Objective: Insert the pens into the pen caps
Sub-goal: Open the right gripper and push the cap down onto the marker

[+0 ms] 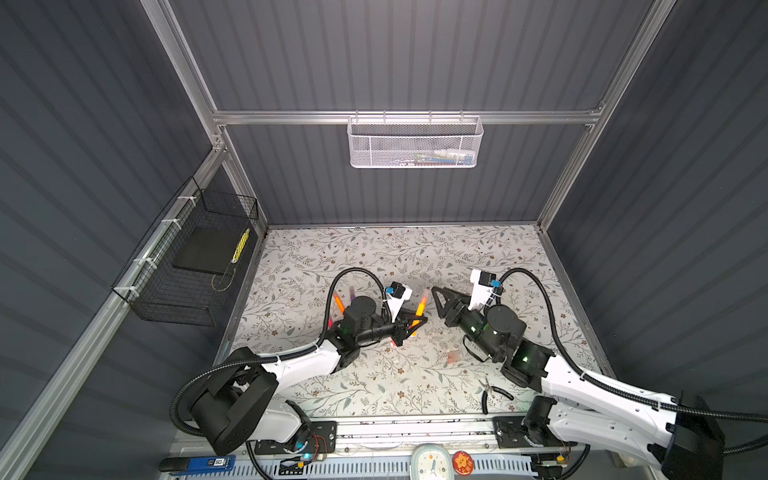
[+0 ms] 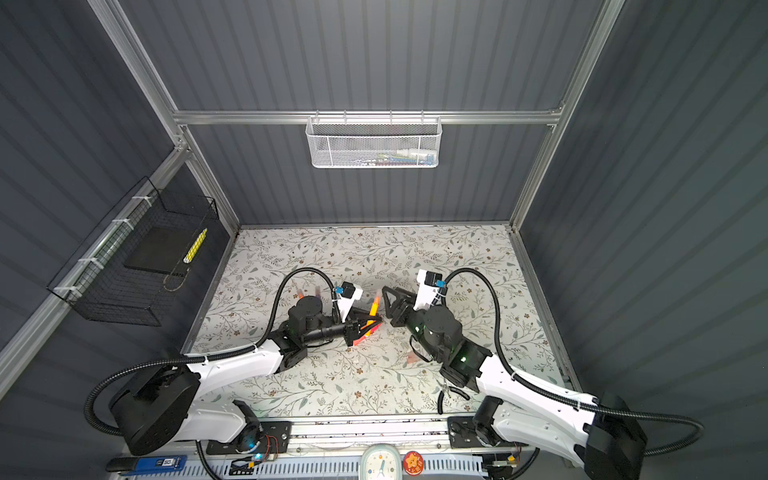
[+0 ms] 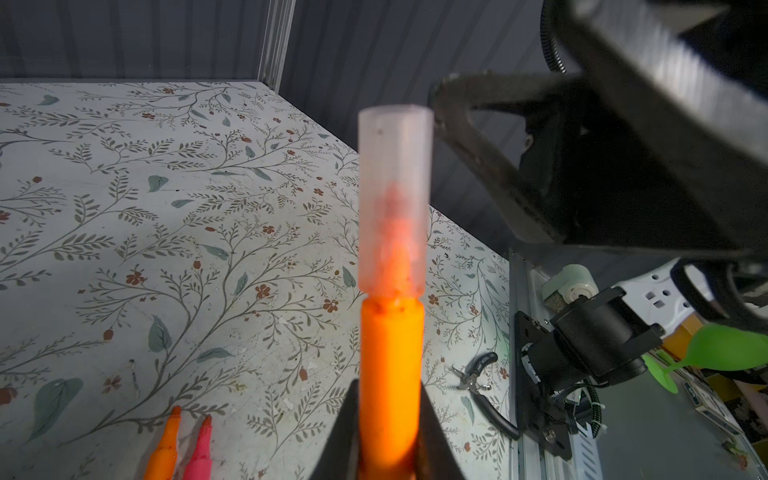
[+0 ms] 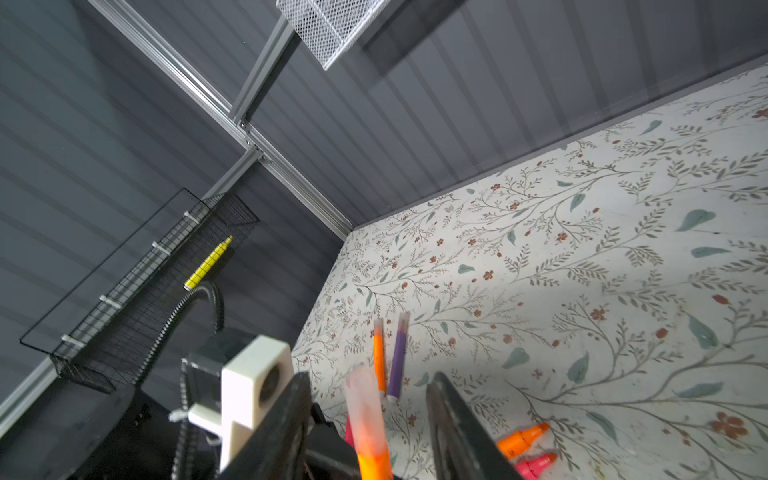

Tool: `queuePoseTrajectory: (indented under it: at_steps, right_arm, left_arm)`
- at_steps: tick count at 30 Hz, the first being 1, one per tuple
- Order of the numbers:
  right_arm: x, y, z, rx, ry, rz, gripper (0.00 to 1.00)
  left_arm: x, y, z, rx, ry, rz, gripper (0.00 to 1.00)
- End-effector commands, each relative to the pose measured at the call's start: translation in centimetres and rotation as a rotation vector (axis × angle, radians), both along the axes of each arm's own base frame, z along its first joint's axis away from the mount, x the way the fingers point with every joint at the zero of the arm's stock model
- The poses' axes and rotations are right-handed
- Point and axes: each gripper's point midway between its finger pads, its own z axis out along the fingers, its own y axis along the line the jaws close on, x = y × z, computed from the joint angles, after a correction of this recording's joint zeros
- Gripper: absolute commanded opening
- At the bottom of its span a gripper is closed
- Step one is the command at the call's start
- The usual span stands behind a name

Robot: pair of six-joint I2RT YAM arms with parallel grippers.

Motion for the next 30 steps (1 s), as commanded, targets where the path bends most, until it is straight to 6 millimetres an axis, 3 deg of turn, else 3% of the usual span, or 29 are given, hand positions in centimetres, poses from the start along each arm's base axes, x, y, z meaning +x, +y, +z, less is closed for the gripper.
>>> queuePoseTrajectory:
  at_steps: [1, 8, 12, 21, 30]
  right_arm:
    - [1.1, 0.6, 0.3, -0.018, 0.028, 0.032, 0.45]
    - [1.5, 3.1, 2.1, -0.043, -0.004, 0.153, 0.42]
    - [1.9, 4.5, 0.0, -0.076, 0.050, 0.192, 0.40]
    - [1.8, 4.9, -1.5, -0.113, 0.082, 0.211, 0.25]
    - [1.9, 3.9, -2.4, -0.176, 0.102, 0.172, 0.28]
  left_arm:
    - [0.0, -0.6, 1.6, -0.010, -0.054, -0.019, 0.00]
    - [-0.6, -0.9, 1.8, -0.015, -0.057, -0.050, 0.00]
    - [-0.7, -0.9, 1.8, -0.015, -0.058, -0.049, 0.00]
    - [-0.7, -1.0, 1.8, -0.014, -0.056, -0.052, 0.00]
    - [-0.7, -0.9, 1.9, -0.017, -0.060, -0.051, 0.00]
